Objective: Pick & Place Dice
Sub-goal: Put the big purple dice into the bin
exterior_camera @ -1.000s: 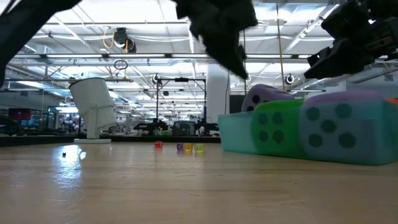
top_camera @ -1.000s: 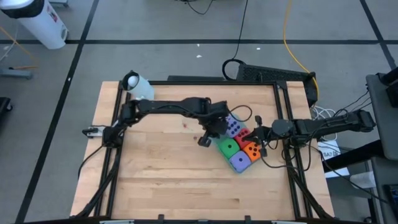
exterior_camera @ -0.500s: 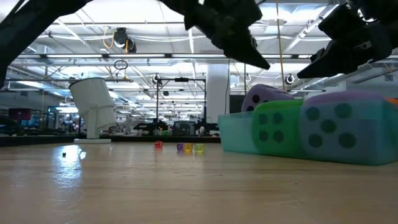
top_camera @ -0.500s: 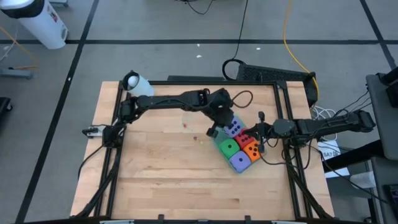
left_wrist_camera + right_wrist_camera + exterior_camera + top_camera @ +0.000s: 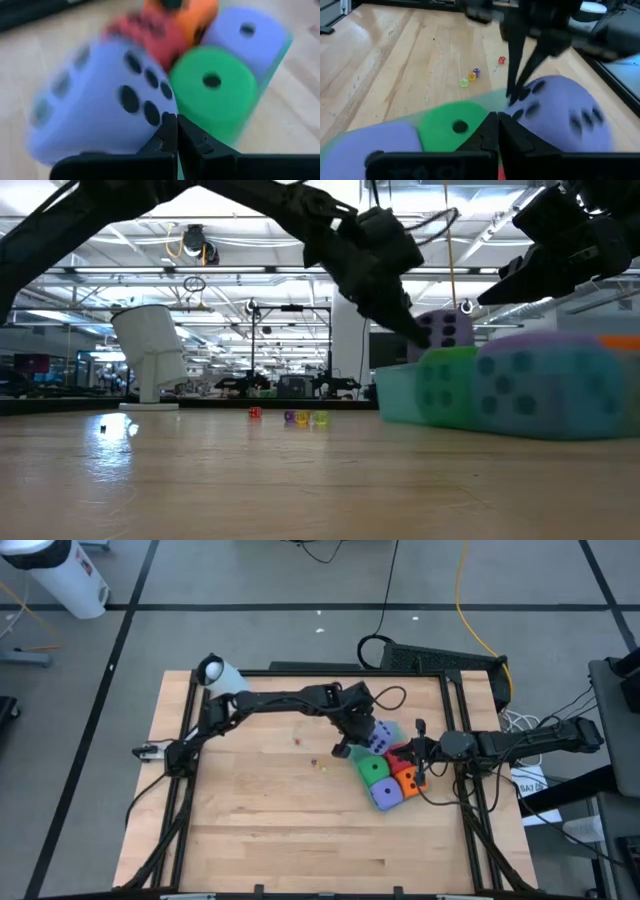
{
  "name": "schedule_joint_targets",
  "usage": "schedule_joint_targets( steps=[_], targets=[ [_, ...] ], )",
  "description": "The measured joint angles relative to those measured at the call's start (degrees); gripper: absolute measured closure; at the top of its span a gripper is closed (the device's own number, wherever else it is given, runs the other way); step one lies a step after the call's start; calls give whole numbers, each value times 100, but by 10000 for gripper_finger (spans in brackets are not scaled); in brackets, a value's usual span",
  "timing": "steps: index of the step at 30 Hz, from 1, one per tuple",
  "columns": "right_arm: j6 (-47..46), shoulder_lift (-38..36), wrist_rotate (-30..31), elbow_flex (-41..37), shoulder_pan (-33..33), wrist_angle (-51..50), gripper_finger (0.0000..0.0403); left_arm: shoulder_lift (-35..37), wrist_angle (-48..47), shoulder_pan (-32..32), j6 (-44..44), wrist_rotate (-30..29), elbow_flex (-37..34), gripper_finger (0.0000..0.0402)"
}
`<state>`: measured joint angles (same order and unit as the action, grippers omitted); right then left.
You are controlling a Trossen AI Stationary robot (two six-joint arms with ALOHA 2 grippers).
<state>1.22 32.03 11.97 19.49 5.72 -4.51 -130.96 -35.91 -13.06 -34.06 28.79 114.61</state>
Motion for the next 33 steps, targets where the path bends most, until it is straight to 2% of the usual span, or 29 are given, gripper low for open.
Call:
schedule_joint_targets(
  steps=[2, 6, 13, 19, 23, 26, 33],
  targets=[
    [20, 0, -1, 2, 0, 4, 403, -75, -41, 4, 49, -227, -4, 401],
    [136, 0, 1, 2, 0, 3, 403, -140, -52, -56, 154, -241, -9, 401],
    [342, 0, 61, 2, 0, 87, 403, 242, -32, 16, 159, -215, -9, 401],
    [688, -95, 772, 57, -17, 473, 403, 663, 296, 122, 44, -806, 0, 401],
    [798, -74, 886, 109, -173, 407, 403, 636, 447, -84, -36, -760, 39, 401],
    [798, 9, 874, 113, -330, 226, 403, 525, 733, -225, 58, -498, 48, 401],
    [717, 392, 552, 113, -764, 16, 403, 243, 841, -267, 160, -273, 48, 401]
  ],
)
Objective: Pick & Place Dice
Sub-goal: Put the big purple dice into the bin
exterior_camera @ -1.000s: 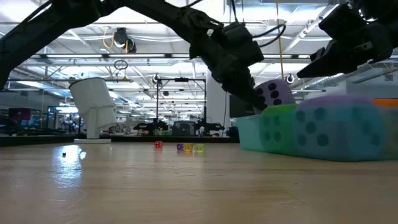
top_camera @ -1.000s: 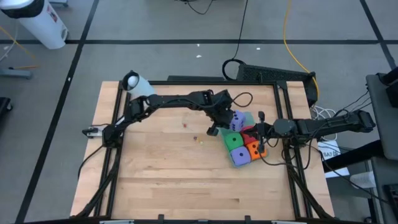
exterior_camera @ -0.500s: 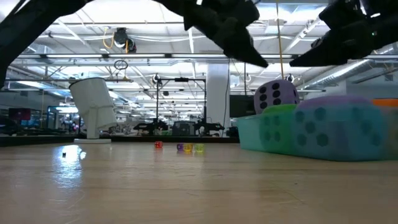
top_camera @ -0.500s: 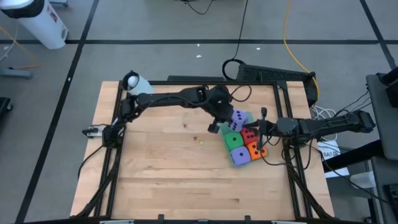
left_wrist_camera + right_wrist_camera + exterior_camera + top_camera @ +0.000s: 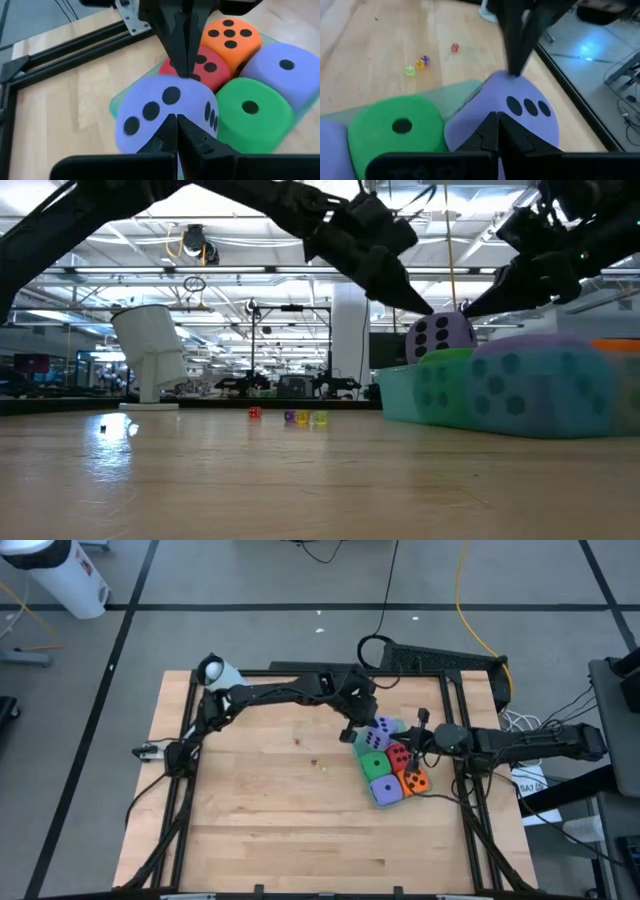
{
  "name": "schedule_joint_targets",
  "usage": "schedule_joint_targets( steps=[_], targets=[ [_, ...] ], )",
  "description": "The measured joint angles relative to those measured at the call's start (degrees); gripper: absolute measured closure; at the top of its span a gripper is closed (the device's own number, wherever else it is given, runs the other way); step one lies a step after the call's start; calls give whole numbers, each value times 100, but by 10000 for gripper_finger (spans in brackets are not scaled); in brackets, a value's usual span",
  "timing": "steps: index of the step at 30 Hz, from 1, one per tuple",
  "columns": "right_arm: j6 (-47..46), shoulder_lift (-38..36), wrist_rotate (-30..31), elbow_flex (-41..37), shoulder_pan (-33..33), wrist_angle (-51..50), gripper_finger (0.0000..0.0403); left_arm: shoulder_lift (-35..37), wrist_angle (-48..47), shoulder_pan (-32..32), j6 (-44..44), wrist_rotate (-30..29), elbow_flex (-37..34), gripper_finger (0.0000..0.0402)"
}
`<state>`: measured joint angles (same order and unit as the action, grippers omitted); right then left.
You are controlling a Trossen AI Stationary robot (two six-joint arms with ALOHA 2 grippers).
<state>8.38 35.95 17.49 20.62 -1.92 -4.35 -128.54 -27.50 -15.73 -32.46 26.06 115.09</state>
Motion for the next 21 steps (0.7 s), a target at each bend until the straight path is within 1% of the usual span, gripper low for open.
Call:
schedule_joint_targets(
  steps=[5, 9, 11, 13, 15, 21],
  targets=[
    [-68, 280, -410, 15, -247, 12, 403, -225, 38, -2, 65, 120, 20, 401],
    [-184, 347, -541, 11, -335, -21, 403, -325, -1, -28, 267, 64, 9, 401],
    [-291, 349, -628, 11, -342, -36, 403, -332, -63, -77, 421, 159, 2, 401],
    [-430, 362, -898, -6, -375, -133, 403, -337, -142, -92, 482, 289, 0, 401],
    [-596, 441, -1064, -13, -407, -211, 403, -340, -172, -78, 535, 238, 0, 401],
    [-762, 697, -1061, -48, -569, -225, 403, -477, -139, -63, 709, 239, 10, 401]
  ],
)
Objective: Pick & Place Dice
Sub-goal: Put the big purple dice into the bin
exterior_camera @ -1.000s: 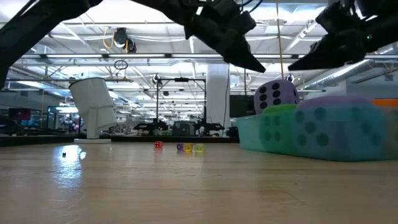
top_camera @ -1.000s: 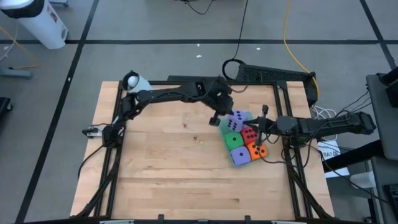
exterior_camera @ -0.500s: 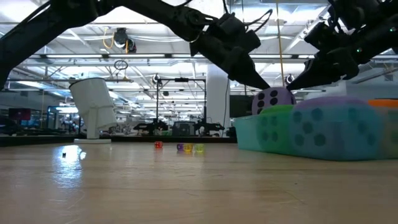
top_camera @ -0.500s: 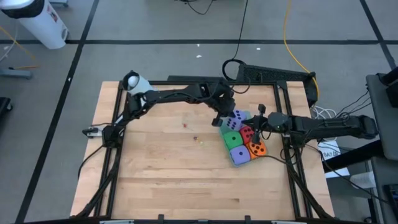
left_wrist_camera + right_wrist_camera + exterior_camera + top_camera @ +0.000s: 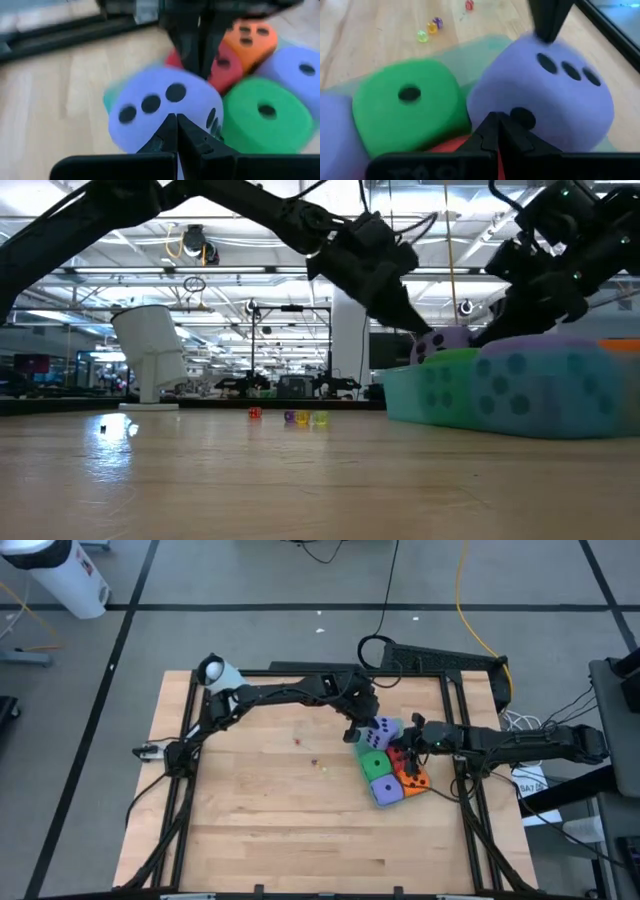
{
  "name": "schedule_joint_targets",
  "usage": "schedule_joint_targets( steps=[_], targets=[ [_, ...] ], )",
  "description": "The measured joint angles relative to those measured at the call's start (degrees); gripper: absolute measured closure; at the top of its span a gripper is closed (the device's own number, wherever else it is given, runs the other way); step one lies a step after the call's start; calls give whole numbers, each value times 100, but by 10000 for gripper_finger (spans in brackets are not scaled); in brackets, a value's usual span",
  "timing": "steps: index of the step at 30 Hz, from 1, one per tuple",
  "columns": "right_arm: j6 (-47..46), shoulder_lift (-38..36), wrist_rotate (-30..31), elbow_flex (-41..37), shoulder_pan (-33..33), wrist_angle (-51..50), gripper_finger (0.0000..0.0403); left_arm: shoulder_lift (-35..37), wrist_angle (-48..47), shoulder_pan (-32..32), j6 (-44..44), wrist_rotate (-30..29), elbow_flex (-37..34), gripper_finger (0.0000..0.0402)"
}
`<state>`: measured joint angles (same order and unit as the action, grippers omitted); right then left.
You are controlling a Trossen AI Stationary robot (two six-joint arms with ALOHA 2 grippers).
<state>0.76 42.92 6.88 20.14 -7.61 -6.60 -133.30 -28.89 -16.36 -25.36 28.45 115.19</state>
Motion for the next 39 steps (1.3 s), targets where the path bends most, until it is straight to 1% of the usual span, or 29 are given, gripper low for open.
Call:
schedule_joint_targets(
  steps=[4, 6, 7, 12, 15, 18, 21, 24, 27, 30, 34, 37, 39],
  targets=[
    [38, 14, -66, 5, 14, 239, 403, -245, -185, 16, 45, -77, -32, 401],
    [41, 12, 3, 4, 10, 272, 403, -350, -203, 61, 45, -204, -62, 401],
    [49, -3, 43, 4, 8, 259, 403, -335, -185, 81, 33, -414, -56, 401],
    [82, -53, 41, 4, 19, 263, 403, -293, -57, 54, -15, -633, -48, 401],
    [59, -97, -118, 4, 19, 302, 403, -147, -43, 54, -42, -599, -48, 401],
    [2, -169, -414, 4, 23, 420, 403, 87, -162, 69, -41, -430, -34, 401],
    [-37, -264, -663, 1, 55, 540, 403, 222, -399, 84, -19, -398, -32, 401],
    [-32, -386, -703, 2, 128, 558, 403, 274, -521, 135, -60, -333, -34, 401],
    [-22, -474, -692, 3, 176, 578, 403, 461, -594, 195, -139, -54, -38, 401],
    [-18, -544, -660, 4, 192, 563, 403, 871, -634, 198, -153, 71, -60, 401],
    [4, -630, -520, 4, 211, 531, 403, 1672, -555, 70, -157, -174, -359, 401],
    [9, -698, -536, 4, 211, 535, 403, 2478, -276, -83, -121, -248, -924, 401],
    [-5, -729, -545, 4, 211, 528, 403, 3122, 135, -234, 66, -215, -1493, 401]
  ],
)
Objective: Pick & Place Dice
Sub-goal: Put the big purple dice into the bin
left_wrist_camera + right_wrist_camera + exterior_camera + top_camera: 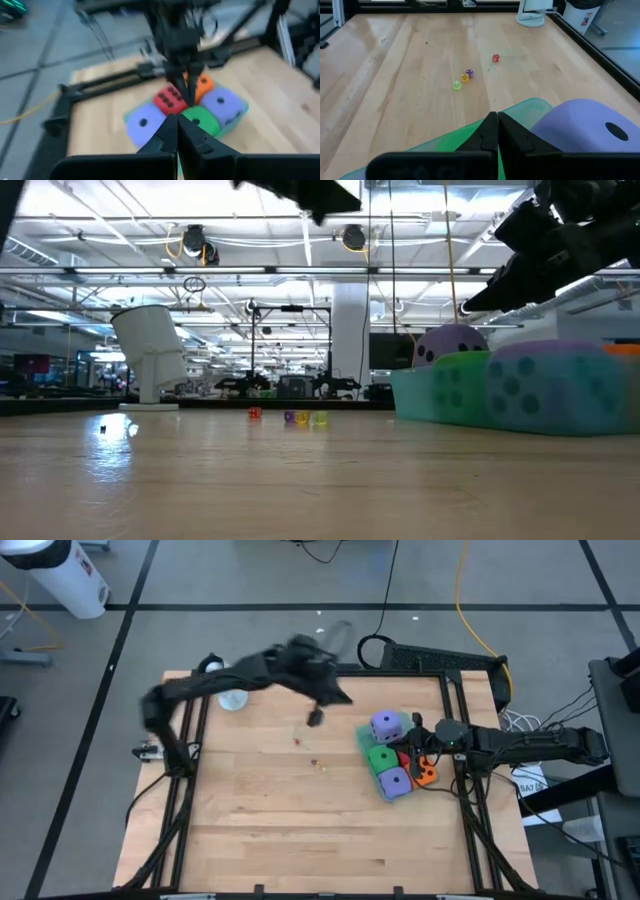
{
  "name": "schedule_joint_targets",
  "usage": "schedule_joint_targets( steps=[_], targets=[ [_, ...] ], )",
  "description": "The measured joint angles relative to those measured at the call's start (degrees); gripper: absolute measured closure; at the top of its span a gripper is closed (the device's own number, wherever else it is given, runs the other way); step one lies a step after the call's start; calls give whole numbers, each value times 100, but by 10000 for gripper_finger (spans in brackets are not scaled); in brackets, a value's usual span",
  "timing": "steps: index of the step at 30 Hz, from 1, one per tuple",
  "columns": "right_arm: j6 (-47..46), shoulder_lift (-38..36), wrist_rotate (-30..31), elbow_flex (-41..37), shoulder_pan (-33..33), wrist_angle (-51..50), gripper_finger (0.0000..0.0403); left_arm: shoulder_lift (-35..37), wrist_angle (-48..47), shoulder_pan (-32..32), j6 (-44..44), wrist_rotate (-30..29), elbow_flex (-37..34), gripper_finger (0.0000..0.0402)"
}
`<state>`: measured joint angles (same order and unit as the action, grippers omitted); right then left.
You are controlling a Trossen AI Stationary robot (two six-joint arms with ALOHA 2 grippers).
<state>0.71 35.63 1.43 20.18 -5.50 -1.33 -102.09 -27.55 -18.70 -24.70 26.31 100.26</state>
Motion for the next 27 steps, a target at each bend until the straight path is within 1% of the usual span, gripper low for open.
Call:
schedule_joint_targets(
  steps=[3, 6, 8, 10, 11, 14, 17, 20, 24, 25, 27],
  targets=[
    [-17, -14, 0, 0, 0, -35, 403, 1055, 736, -288, 490, -61, -1081, 401],
    [-24, -17, 2, 0, 0, -20, 403, 2197, 1513, -417, 1068, -771, -2295, 401],
    [-6, -17, 26, 0, 0, -8, 403, 2951, 1962, -402, 1302, -1307, -3089, 401],
    [61, -15, 32, 0, -3, 115, 403, 3608, 2455, -361, 1499, -1716, -3884, 401],
    [136, -15, 37, 0, -15, 227, 403, 3884, 2682, -359, 1600, -1813, -4280, 401],
    [311, -17, 170, 0, -90, 700, 403, 4571, 3304, -419, 2099, -1835, -5400, 401],
    [425, -14, 182, 0, -272, 953, 403, 5070, 3596, -479, 2573, -1696, -6170, 401],
    [437, 15, 179, 0, -564, 1049, 403, 5312, 3904, -402, 2688, -1740, -6801, 401],
    [396, 189, 147, 0, -1062, 1037, 403, 5513, 4618, -259, 2722, -2376, -7593, 401],
    [365, 247, 131, 0, -1170, 1036, 403, 5544, 4849, -256, 2747, -2462, -7769, 401],
    [312, 390, -117, 4, -1397, 1036, 403, 5575, 5205, -259, 2809, -2486, -8084, 401]
  ],
)
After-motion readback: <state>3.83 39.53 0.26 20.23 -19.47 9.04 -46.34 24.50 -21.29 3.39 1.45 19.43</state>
